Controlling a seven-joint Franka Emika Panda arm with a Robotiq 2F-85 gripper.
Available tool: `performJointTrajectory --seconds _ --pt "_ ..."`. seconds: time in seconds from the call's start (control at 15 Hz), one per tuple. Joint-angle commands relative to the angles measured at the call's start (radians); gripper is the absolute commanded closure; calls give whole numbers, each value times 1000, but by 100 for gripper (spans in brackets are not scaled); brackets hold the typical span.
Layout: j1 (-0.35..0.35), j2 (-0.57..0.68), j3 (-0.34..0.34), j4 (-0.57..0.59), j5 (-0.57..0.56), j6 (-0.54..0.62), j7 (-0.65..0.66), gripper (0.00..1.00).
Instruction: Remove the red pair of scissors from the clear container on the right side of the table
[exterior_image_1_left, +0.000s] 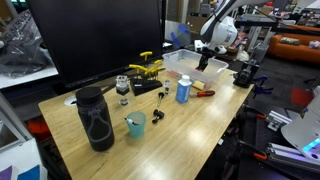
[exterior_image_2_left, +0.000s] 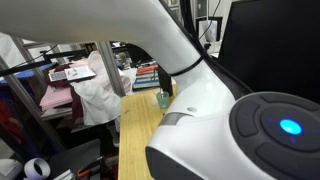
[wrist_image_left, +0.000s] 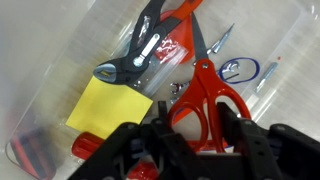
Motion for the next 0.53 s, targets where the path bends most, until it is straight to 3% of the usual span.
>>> performJointTrajectory --seconds 0.0,0.47 --pt "19 -50 -1 -45 14 68 -25 74" --pt "26 -122 30 -97 32 191 -43 74"
